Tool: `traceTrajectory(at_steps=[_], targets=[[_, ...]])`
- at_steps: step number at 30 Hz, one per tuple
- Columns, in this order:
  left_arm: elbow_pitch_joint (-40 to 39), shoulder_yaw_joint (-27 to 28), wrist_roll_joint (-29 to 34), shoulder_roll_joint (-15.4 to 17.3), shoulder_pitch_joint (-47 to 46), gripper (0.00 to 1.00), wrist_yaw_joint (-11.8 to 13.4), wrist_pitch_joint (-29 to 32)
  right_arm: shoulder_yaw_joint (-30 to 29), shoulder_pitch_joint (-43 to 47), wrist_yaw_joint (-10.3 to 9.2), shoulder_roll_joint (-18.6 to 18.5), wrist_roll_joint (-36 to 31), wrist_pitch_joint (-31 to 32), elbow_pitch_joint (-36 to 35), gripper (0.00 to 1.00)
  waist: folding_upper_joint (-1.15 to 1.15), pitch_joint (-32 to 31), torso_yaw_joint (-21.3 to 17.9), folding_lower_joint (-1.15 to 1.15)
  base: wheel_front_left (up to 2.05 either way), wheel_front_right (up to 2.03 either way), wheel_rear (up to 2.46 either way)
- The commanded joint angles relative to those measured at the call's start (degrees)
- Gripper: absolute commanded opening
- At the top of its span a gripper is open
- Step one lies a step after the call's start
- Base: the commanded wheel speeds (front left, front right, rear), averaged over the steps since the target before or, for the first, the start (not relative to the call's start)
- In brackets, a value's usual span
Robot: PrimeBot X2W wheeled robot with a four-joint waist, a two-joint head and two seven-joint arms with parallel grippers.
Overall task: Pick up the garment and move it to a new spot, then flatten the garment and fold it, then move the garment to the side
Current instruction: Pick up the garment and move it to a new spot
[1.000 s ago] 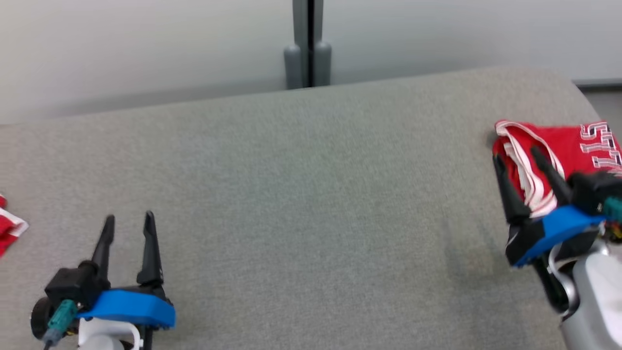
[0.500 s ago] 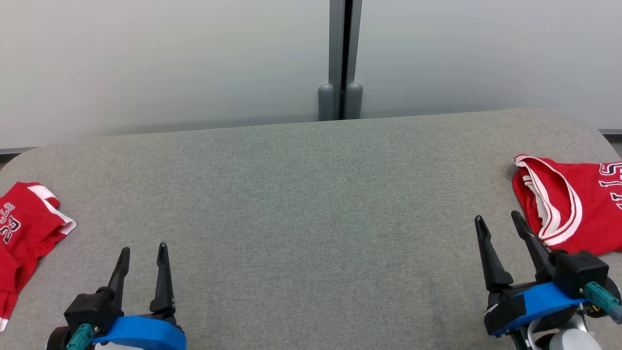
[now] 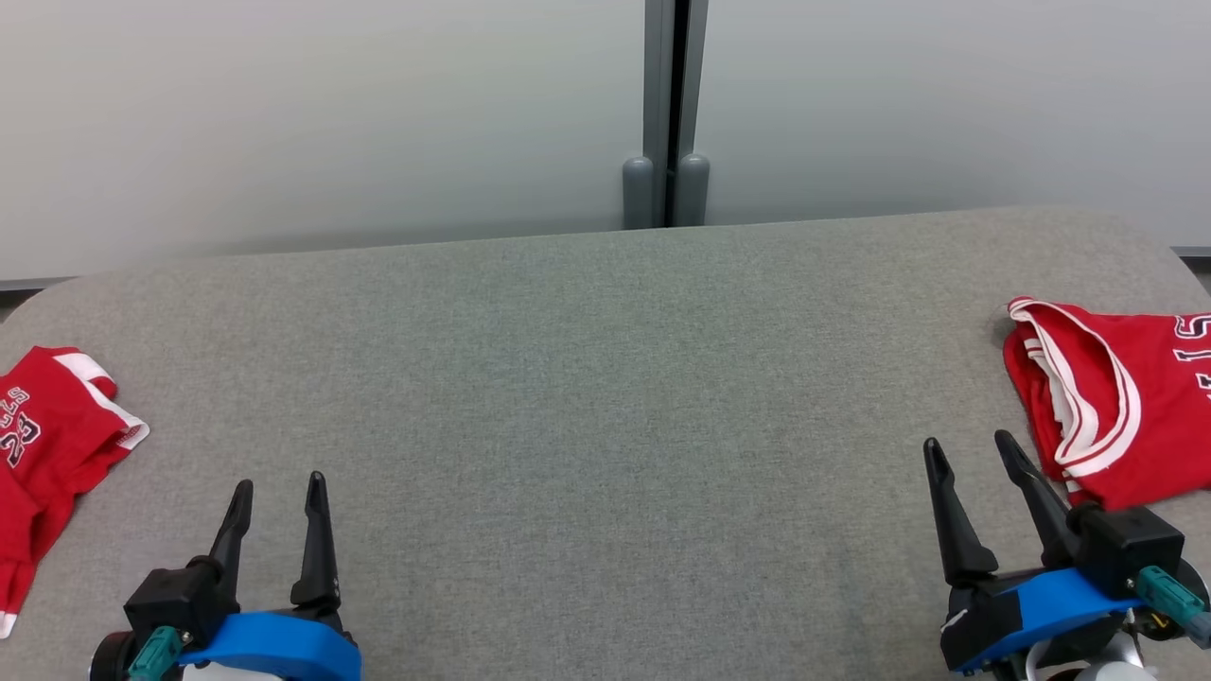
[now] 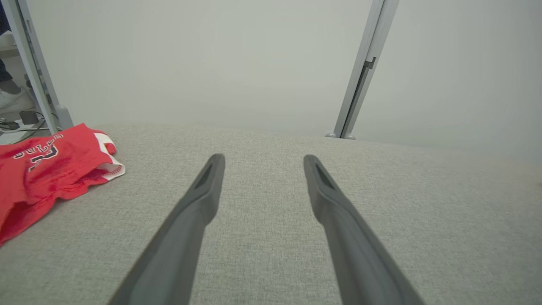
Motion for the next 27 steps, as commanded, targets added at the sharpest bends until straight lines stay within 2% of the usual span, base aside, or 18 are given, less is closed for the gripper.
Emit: traceTrajectory(at_steps=[1,8,17,18,19,21,27], targets=[[0.07,0.43,0.46,0.17,-1.09,1.0,-0.16,-0.26,-0.15,0.44,0.01,0.29,-0.14,-0.02,-0.29,1.0,0.0,0.35,0.43,0.0,0.0,0.0,0.0],[0.27,0.71,0.95,-0.02,-2.2,1.0,-0.32,-0.27,-0.37,0.02,0.01,-0.13,-0.47,-0.02,-0.32,1.0,0.0,1.25,4.8,0.0,0.0,0.0,0.0],[-0.25,1.13,1.07,-0.49,-1.34,1.0,-0.41,-0.26,0.55,-0.58,0.02,-0.32,0.09,0.0,0.18,1.0,0.0,1.21,16.02,0.0,0.0,0.0,0.0],[-0.25,1.13,1.07,-0.49,-1.34,1.0,-0.41,-0.26,0.55,-0.58,0.02,-0.32,0.09,0.0,0.18,1.0,0.0,1.21,16.02,0.0,0.0,0.0,0.0],[-0.39,1.09,1.0,-0.53,-1.07,1.0,-0.53,-0.25,0.61,-0.73,0.01,-0.56,0.43,-0.2,0.45,1.0,0.0,1.13,18.67,0.0,0.0,0.0,0.0],[-0.38,0.87,1.04,-0.47,-1.19,1.0,-0.54,-0.26,0.71,-0.66,0.01,-0.73,0.56,-0.2,0.63,1.0,0.0,1.1,21.33,0.0,0.0,0.0,0.0],[-0.59,1.62,0.77,-0.27,-0.66,1.0,-0.28,-0.26,1.61,-0.86,0.01,-0.35,0.79,-0.34,1.15,1.0,0.0,1.0,26.21,0.0,0.0,0.0,0.0]])
